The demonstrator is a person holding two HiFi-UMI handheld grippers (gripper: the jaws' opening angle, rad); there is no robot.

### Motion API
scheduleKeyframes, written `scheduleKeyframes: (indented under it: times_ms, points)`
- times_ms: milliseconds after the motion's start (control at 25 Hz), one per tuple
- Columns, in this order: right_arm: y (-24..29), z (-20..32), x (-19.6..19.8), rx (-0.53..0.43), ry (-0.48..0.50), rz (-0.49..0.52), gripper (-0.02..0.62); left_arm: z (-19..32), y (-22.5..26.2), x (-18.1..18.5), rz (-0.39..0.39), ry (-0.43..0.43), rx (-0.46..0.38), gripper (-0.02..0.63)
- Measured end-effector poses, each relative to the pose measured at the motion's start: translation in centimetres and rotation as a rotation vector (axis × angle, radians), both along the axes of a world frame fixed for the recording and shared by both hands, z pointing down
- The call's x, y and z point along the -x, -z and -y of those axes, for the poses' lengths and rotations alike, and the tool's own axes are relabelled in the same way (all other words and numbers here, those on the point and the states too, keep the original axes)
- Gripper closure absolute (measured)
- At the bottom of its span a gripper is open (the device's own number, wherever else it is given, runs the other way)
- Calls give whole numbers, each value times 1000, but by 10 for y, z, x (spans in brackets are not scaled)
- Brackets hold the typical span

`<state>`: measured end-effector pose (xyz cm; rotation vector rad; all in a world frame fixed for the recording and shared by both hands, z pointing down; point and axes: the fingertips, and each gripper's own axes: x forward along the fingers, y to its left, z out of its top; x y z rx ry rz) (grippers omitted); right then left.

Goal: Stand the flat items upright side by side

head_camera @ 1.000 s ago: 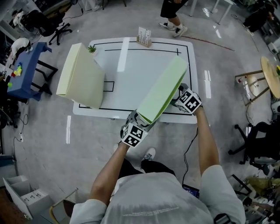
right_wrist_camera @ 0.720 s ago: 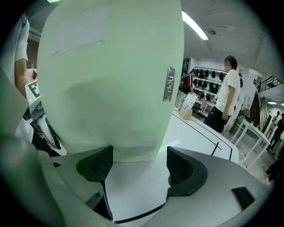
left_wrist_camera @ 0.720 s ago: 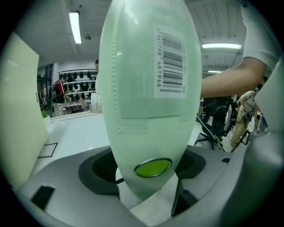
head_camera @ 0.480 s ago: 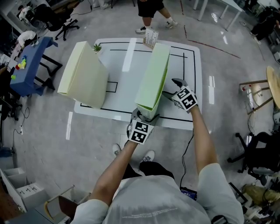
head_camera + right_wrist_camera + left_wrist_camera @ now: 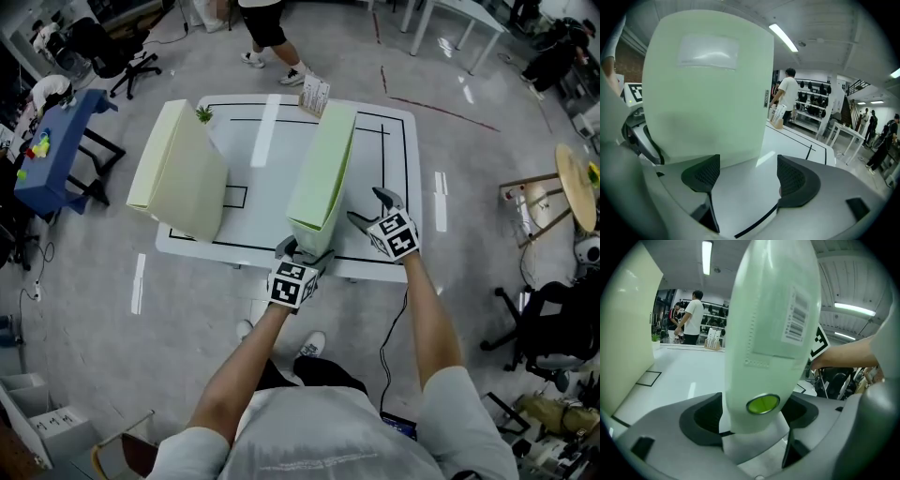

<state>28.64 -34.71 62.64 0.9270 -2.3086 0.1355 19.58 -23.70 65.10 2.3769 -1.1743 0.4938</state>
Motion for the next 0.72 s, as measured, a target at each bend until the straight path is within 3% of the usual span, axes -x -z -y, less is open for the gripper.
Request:
scheduleKeyframes:
  times_ms: [200,360,600,720]
  points:
    - [27,-42,-2,-42,-73,62,206,-33,5,29,-11,-53,0,224]
    - [56,-82,6,-65,-166,172,206,-55,16,81,-10,-38,-22,224]
    - [93,-142,51,-115,-204,277,204,-50,39,215,22,210,-52,224]
    - [104,-151,75,-147,-267,313,201,-46,43,269,14,326,-46,224]
